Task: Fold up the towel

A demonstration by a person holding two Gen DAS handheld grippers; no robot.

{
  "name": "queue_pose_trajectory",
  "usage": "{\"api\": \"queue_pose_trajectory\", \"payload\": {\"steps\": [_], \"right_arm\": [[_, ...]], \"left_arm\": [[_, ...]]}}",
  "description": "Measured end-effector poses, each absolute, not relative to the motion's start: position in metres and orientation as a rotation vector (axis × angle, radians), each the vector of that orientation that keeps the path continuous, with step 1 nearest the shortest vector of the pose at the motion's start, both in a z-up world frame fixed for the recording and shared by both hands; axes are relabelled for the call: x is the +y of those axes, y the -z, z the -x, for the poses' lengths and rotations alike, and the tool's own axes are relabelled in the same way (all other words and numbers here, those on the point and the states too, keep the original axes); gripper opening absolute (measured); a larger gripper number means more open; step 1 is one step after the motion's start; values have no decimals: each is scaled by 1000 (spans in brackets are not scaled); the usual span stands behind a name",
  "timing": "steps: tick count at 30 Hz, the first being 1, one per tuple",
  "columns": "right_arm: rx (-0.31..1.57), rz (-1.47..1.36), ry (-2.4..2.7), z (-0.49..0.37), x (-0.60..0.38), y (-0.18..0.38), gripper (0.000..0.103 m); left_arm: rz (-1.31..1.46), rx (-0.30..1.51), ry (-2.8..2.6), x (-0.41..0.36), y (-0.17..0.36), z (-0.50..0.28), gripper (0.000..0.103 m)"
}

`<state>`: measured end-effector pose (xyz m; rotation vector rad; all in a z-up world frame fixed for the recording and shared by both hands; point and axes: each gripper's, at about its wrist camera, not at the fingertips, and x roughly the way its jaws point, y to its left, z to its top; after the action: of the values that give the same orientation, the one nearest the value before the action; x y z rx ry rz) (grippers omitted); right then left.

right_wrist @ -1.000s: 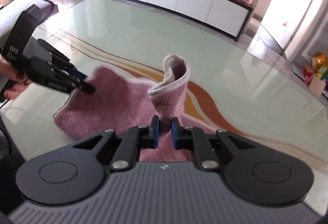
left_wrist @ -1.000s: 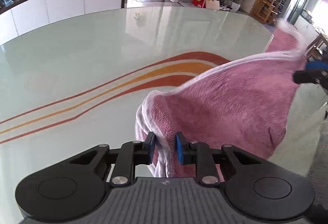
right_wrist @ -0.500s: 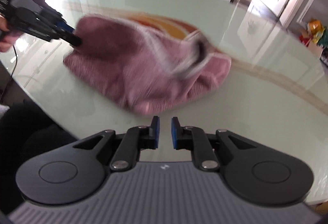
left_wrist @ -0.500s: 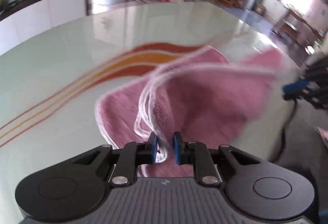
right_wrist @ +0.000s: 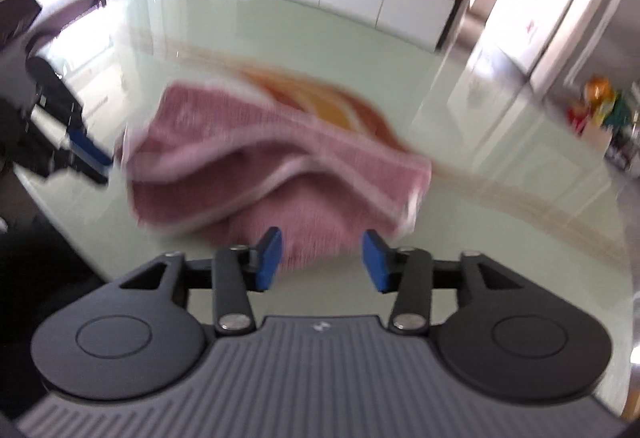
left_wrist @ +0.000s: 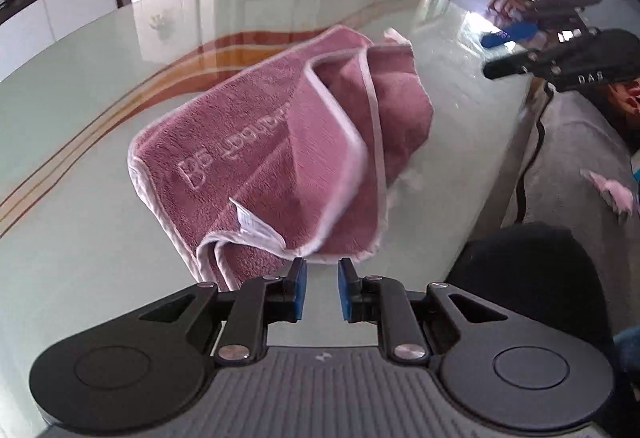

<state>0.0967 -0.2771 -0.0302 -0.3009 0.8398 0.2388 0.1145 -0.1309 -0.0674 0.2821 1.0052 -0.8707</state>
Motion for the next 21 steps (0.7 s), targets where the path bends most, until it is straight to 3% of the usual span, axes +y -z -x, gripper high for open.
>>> {"api": "queue_pose_trajectory", "payload": {"steps": [4,9,15,21], "right_arm": [[845,295,-362,-121,-243,40,62],[887,432,-559,-126,-189,64,62],[909,581,-710,-121,-149,89,51],[960,683,-722,-127,-138,112,31]], "left_arm": [[-242,1025,851,-124,66,-119,23],[-254,1064,873,-128,79,-111,24],[-233,1069,891,-136,88,-110,27],[-195,1075,879,-135,92,-115,31]]}}
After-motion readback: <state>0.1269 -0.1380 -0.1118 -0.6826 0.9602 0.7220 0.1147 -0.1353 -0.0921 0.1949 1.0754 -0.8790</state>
